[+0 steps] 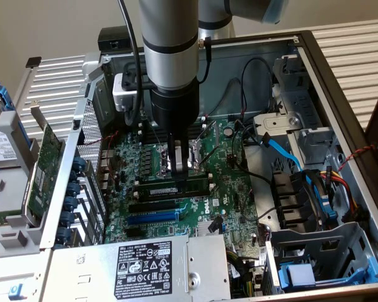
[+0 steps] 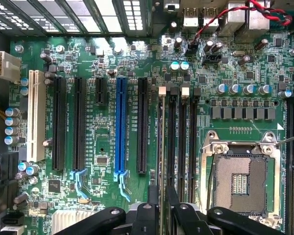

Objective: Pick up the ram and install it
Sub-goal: 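Insert the ram into the slot, then press down the ram until it locks into place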

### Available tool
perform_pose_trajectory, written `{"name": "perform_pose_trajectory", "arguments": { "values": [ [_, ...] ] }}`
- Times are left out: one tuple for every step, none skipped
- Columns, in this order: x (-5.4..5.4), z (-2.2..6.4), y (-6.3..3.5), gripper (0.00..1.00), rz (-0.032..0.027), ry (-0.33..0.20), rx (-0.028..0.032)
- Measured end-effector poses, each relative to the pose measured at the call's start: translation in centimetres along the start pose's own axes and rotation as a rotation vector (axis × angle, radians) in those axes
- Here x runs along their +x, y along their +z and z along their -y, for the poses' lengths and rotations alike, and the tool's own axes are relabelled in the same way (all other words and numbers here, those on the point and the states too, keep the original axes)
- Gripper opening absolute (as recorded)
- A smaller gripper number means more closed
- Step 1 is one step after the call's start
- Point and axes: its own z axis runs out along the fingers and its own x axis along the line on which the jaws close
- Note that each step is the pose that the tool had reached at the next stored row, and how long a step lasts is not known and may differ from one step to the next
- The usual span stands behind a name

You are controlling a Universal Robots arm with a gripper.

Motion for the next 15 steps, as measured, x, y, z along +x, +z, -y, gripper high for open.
{"name": "perform_pose_trajectory", "arguments": {
  "values": [
    [0.0,0.00,-0.08,0.21,0.0000,0.000,0.0000],
    [0.0,-0.01,-0.16,0.21,0.0000,0.000,-0.0001],
    [0.0,-0.02,-0.23,0.21,0.0000,0.000,0.0000],
    [0.0,-0.05,-0.28,0.21,-0.0001,0.000,-0.0001],
    [0.0,-0.08,-0.31,0.21,0.0001,0.000,0.0001],
    [0.0,-0.11,-0.37,0.21,-0.0001,0.000,-0.0001],
    [0.0,-0.12,-0.44,0.21,-0.0002,0.000,-0.0001],
    [0.0,-0.13,-0.55,0.21,-0.0001,0.000,-0.0001],
    [0.0,-0.14,-0.70,0.21,-0.0001,0.000,0.0000],
    [0.0,-0.14,-0.84,0.21,0.0000,0.000,0.0000],
    [0.0,-0.15,-0.95,0.21,-0.0001,0.000,-0.0001],
    [0.0,-0.15,-1.05,0.21,-0.0001,0.000,0.0000],
    [0.0,-0.16,-1.14,0.21,0.0000,0.000,0.0000],
    [0.0,-0.16,-1.23,0.21,-0.0001,0.000,0.0000],
    [0.0,-0.17,-1.30,0.21,0.0000,0.000,0.0000]
  ]
}}
